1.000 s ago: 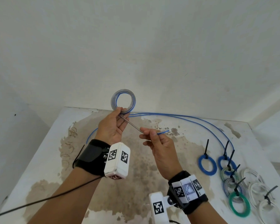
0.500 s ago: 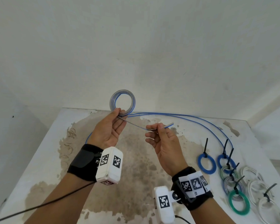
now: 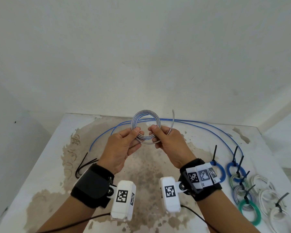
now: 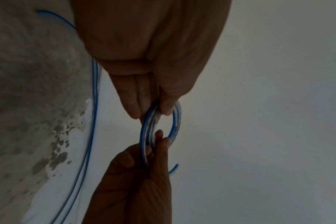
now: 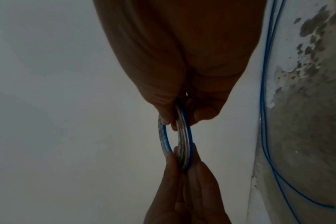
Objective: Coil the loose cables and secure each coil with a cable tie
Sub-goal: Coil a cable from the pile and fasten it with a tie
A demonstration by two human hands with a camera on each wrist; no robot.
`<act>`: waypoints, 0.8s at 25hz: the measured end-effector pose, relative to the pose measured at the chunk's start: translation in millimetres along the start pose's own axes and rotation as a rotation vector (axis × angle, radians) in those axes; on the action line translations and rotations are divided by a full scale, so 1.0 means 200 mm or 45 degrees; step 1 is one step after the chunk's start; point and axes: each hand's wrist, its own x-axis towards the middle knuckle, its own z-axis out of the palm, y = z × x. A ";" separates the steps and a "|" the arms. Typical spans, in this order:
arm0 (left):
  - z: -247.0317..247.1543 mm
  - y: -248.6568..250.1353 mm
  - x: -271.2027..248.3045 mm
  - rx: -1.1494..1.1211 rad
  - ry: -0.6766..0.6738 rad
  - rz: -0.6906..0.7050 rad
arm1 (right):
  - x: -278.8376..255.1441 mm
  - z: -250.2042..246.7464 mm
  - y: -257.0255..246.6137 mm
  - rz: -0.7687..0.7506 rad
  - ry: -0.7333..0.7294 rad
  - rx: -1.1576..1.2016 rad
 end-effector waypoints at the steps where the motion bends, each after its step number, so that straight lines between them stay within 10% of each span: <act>1: 0.00 0.00 0.00 -0.005 0.000 0.000 | 0.00 0.00 0.01 -0.003 0.013 -0.002; 20: 0.03 0.03 0.07 -0.484 0.166 -0.008 | -0.09 0.11 0.02 -0.094 0.153 0.707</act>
